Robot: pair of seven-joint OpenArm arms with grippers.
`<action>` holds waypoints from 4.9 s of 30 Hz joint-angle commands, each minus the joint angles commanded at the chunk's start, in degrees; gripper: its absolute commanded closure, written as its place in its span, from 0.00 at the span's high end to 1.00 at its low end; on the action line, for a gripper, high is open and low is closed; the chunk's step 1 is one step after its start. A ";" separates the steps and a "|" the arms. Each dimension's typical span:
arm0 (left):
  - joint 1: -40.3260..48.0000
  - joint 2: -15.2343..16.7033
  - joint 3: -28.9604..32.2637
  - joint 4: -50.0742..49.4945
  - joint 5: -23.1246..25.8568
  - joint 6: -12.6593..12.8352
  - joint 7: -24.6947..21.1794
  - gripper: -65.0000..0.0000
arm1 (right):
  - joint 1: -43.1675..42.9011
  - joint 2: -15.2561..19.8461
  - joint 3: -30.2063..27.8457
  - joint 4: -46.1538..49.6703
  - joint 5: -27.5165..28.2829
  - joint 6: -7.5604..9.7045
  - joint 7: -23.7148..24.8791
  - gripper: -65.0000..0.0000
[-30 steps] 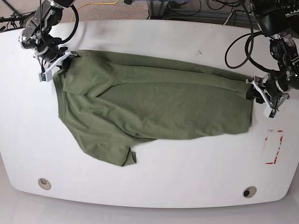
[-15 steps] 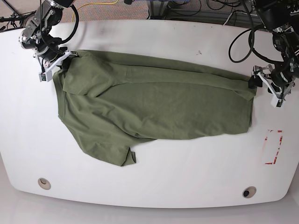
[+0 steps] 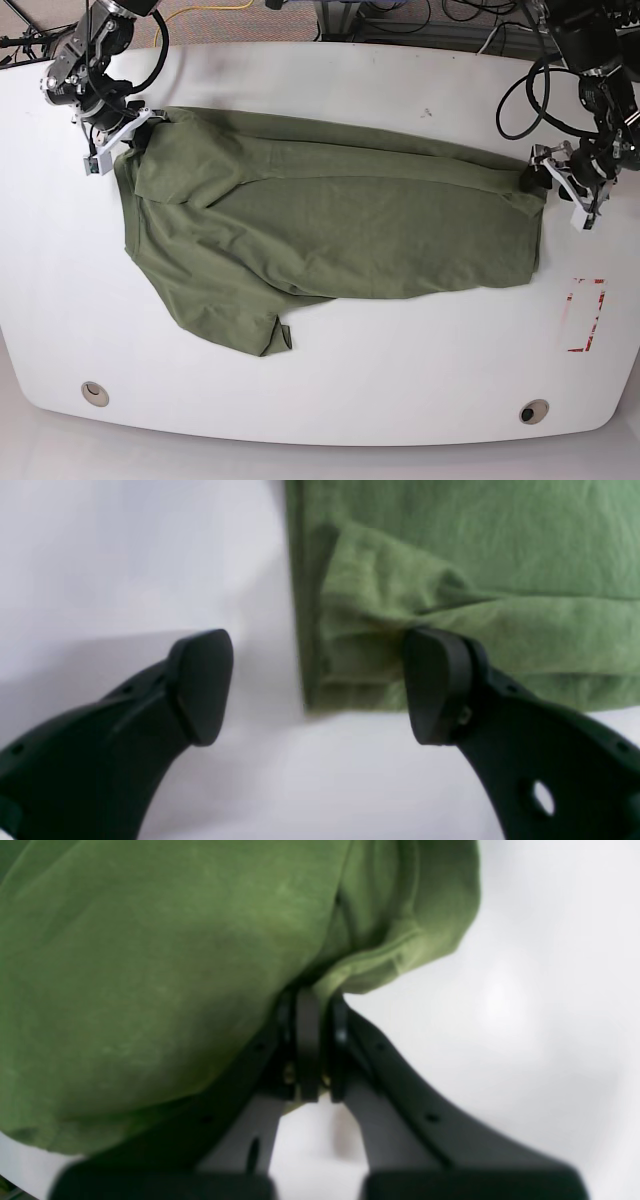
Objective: Fold the T-shirt properly
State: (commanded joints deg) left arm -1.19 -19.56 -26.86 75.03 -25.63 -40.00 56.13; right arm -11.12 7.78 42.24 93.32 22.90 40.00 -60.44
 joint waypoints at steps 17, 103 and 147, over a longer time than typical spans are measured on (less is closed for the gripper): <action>0.44 -0.44 -0.09 0.97 0.18 0.00 5.98 0.00 | -0.44 0.26 0.00 0.88 0.09 0.00 -0.26 0.00; 13.45 -0.53 -11.08 33.49 0.35 0.00 13.54 0.74 | -7.21 -1.14 -5.19 16.00 -0.26 0.00 -1.14 0.65; 13.19 -1.23 -10.64 33.41 0.35 0.00 13.54 0.74 | -7.56 -1.32 -7.21 11.60 -0.09 0.00 -0.97 0.17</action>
State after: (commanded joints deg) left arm 12.00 -20.79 -37.49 108.44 -25.27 -40.00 69.67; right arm -18.68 6.46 35.03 104.92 22.81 40.00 -61.41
